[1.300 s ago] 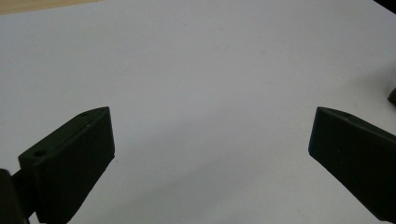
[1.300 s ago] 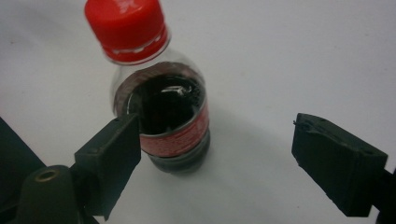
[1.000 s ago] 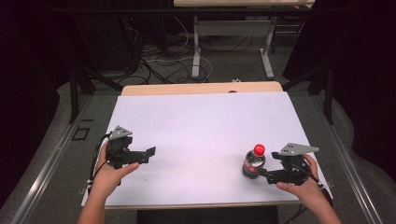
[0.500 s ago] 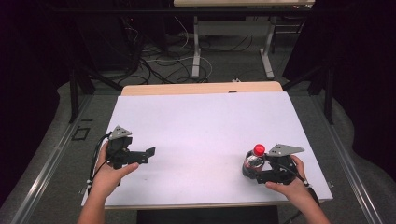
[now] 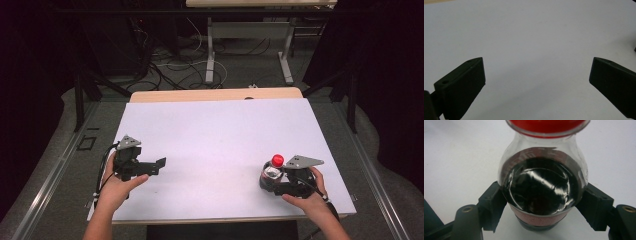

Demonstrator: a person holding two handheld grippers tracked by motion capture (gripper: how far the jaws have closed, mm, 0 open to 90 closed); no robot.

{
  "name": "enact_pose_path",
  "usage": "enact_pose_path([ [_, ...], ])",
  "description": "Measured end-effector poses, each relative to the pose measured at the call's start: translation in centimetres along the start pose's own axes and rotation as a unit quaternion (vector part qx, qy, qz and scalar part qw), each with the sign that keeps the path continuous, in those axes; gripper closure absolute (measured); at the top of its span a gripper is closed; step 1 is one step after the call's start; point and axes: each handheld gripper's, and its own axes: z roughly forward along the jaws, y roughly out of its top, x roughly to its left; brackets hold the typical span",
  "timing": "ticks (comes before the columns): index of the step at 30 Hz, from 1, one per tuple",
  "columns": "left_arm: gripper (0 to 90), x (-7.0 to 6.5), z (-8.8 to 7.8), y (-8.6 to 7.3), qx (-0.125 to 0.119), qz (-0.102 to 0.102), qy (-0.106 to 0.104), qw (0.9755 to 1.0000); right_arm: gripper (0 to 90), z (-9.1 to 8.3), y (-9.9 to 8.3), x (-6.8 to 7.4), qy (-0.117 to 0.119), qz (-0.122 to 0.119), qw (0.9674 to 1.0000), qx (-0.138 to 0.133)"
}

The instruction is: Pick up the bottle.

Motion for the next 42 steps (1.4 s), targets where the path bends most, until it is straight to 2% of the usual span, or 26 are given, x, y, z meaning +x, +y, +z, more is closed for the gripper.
enact_pose_path([
  [2,0.4,-0.16,0.16,-0.07,-0.005,-0.005,0.002,1.0000,28.7,-0.07,0.02,0.14,-0.004,-0.004,1.0000,0.005],
  [12,0.5,-0.05,0.08,-0.08,-0.008,-0.006,0.001,0.9999,29.3,-0.09,-0.10,0.14,-0.007,-0.013,0.9999,-0.002],
  [14,0.5,-0.11,0.12,-0.09,-0.009,-0.009,0.001,0.9999,29.2,-0.05,-0.08,0.09,-0.005,-0.012,0.9999,-0.004],
  [17,0.5,-0.05,0.14,-0.06,-0.005,-0.001,0.001,1.0000,28.7,-0.02,-0.15,0.07,-0.002,0.001,1.0000,-0.007],
  [20,0.5,-0.07,0.18,-0.08,-0.006,-0.002,0.002,1.0000,28.5,0.18,-0.20,-0.05,-0.005,-0.001,0.9998,-0.020],
  [21,0.5,0.02,0.07,-0.02,0.000,0.003,0.000,1.0000,28.5,0.18,-0.16,0.03,-0.004,0.004,0.9998,-0.016],
  [22,0.5,0.03,0.00,0.01,0.005,0.003,-0.002,1.0000,28.4,0.25,-0.12,-0.04,-0.005,-0.002,0.9998,-0.020],
  [26,0.5,-0.06,0.13,-0.07,-0.006,-0.005,0.000,1.0000,28.1,0.40,-0.07,-0.05,-0.005,0.006,0.9997,-0.024],
  [27,0.4,-0.06,0.12,-0.08,-0.007,-0.007,0.002,1.0000,28.1,0.34,-0.03,-0.09,-0.001,0.007,0.9998,-0.018],
  [31,0.5,0.10,0.05,-0.06,-0.007,-0.001,0.002,1.0000,28.0,0.46,-0.09,-0.06,-0.003,0.007,0.9996,-0.026],
  [36,0.5,0.08,0.08,-0.09,-0.008,-0.007,0.001,0.9999,28.0,0.48,-0.08,-0.05,-0.004,0.008,0.9997,-0.025],
  [41,0.4,0.14,0.05,-0.08,-0.007,-0.003,0.002,1.0000,28.1,0.60,-0.14,0.09,-0.001,0.006,0.9995,-0.031],
  [42,0.5,0.15,0.04,-0.08,-0.007,-0.003,0.002,1.0000,28.2,0.51,-0.11,0.11,-0.002,0.002,0.9997,-0.024],
])
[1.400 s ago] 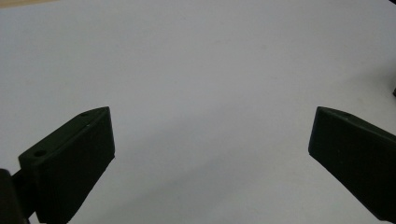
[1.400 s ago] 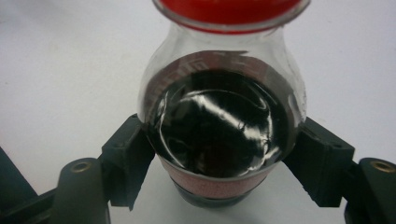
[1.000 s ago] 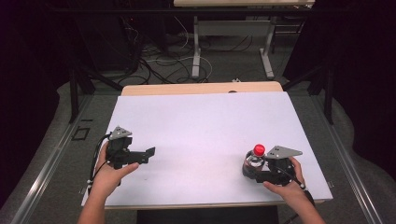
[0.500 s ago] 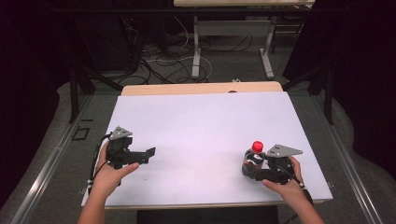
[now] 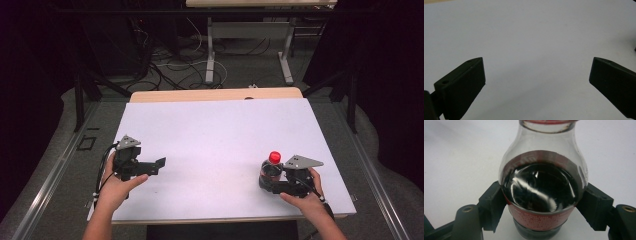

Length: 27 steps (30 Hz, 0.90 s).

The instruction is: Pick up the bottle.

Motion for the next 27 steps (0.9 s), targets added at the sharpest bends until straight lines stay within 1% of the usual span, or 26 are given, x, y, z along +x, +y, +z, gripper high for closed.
enact_pose_path([
  [3,0.5,0.0,0.0,0.0,-0.001,-0.003,0.000,1.0000,28.9,0.0,0.0,0.3,-0.009,-0.010,0.9999,-0.006],
  [4,0.5,0.0,-0.1,0.0,0.000,-0.004,0.001,1.0000,29.1,0.0,0.0,0.4,-0.007,-0.011,0.9999,-0.004],
  [5,0.5,0.0,-0.1,0.0,0.000,-0.004,0.001,1.0000,29.3,0.0,0.0,0.4,-0.008,-0.018,0.9998,-0.003],
  [8,0.5,0.0,0.0,0.0,-0.001,-0.003,0.000,1.0000,29.6,0.0,0.0,0.6,-0.015,-0.022,0.9996,-0.008],
  [9,0.5,0.0,-0.1,0.0,0.000,-0.003,0.001,1.0000,29.7,0.0,0.1,0.7,-0.013,-0.021,0.9997,-0.005],
  [10,0.5,0.0,-0.1,0.0,0.000,-0.003,0.001,1.0000,29.9,0.1,0.1,0.7,-0.014,-0.018,0.9997,-0.011],
  [13,1.0,0.1,-0.1,0.0,0.000,0.002,0.004,1.0000,29.8,0.3,0.5,0.7,0.000,-0.017,0.9998,-0.014],
  [14,1.2,0.1,0.0,0.0,-0.001,0.003,0.005,1.0000,29.8,0.4,0.6,0.8,0.001,-0.019,0.9997,-0.017],
  [16,1.2,0.2,-0.1,0.0,0.003,0.008,0.005,1.0000,29.8,0.6,1.2,1.0,0.002,-0.024,0.9996,-0.012],
  [17,1.2,0.2,-0.1,0.0,0.005,0.008,0.004,0.9999,29.8,0.7,1.4,1.1,0.002,-0.028,0.9995,-0.016],
  [18,1.2,0.2,-0.1,0.0,0.000,0.007,0.005,1.0000,29.8,0.9,1.7,1.2,0.006,-0.031,0.9994,-0.017],
  [19,1.3,0.3,-0.2,0.0,0.006,0.009,0.000,0.9999,29.8,1.1,2.0,1.3,0.008,-0.033,0.9992,-0.021],
  [20,1.2,0.2,-0.1,-0.1,-0.004,0.007,0.004,1.0000,29.8,1.2,2.3,1.4,0.006,-0.034,0.9992,-0.022],
  [21,1.2,0.2,-0.1,-0.1,-0.005,0.002,0.002,1.0000,29.8,1.3,2.6,1.6,0.011,-0.033,0.9993,-0.016],
  [22,1.2,0.2,-0.1,-0.1,-0.007,-0.003,0.002,1.0000,29.8,1.5,2.9,1.7,0.015,-0.033,0.9992,-0.017],
  [23,1.2,0.3,-0.1,-0.1,-0.006,0.001,0.002,1.0000,29.7,1.7,3.2,1.8,0.019,-0.036,0.9991,-0.017],
  [24,1.0,0.3,-0.1,-0.1,-0.005,-0.007,-0.002,1.0000,29.7,1.9,3.6,1.9,0.023,-0.040,0.9989,-0.014],
  [25,0.5,0.4,-0.1,0.0,-0.005,-0.010,-0.009,0.9999,29.7,2.2,3.8,2.0,0.027,-0.040,0.9987,-0.016],
  [26,0.5,0.4,-0.2,-0.1,-0.006,-0.009,-0.013,0.9999,29.7,2.4,4.2,2.1,0.030,-0.042,0.9985,-0.017],
  [27,0.5,0.3,-0.1,-0.1,-0.010,-0.009,-0.010,0.9999,29.7,2.7,4.5,2.2,0.032,-0.043,0.9984,-0.019],
])
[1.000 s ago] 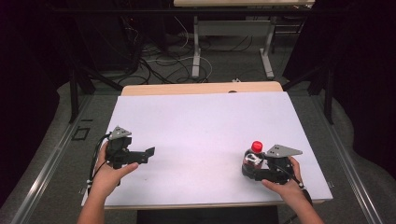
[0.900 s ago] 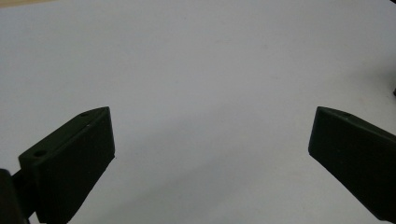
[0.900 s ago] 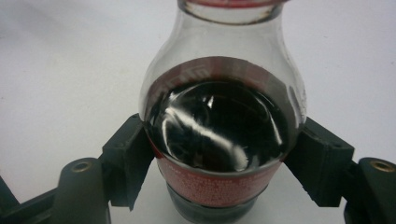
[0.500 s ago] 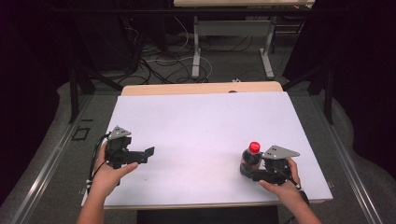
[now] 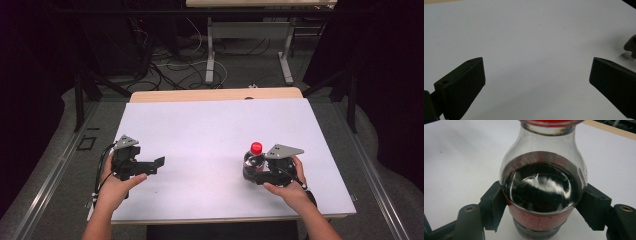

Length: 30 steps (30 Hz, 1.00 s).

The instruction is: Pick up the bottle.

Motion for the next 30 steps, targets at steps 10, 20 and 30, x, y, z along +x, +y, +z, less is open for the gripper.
enact_pose_path([
  [10,0.5,-0.3,0.5,0.1,0.006,-0.001,0.000,1.0000,29.7,2.9,3.1,0.3,0.033,-0.023,0.9992,0.004],
  [20,1.1,-1.6,1.8,0.8,0.008,0.029,-0.013,0.9995,29.7,6.2,5.5,0.0,0.054,-0.029,0.9981,0.008],
  [30,12.3,-3.7,2.7,4.2,-0.033,0.054,-0.053,0.9966,29.7,7.3,5.4,0.0,0.052,-0.039,0.9978,0.012],
])
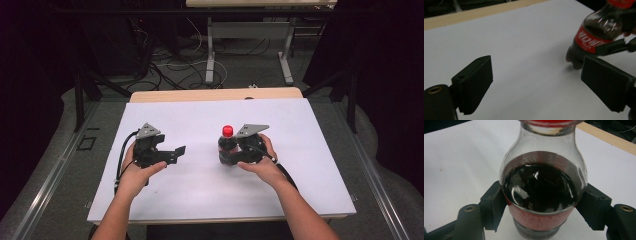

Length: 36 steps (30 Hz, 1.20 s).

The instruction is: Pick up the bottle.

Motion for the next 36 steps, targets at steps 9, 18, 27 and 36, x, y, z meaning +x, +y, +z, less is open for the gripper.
enact_pose_path([
  [9,24.5,-2.8,1.0,4.6,-0.024,0.047,-0.056,0.9970,29.7,0.3,-0.3,0.3,0.014,-0.004,0.9999,0.001],
  [18,28.7,-4.7,3.2,6.9,0.003,0.057,-0.115,0.9918,29.7,0.3,-0.3,1.1,0.043,-0.004,0.9990,-0.009],
  [27,38.4,-5.9,4.4,7.6,0.014,0.069,-0.161,0.9845,29.7,0.0,-0.4,1.7,0.061,-0.007,0.9980,-0.018],
  [36,46.9,-7.0,5.4,8.1,0.042,0.077,-0.186,0.9787,29.7,0.0,-0.5,2.1,0.072,-0.015,0.9969,-0.028],
])
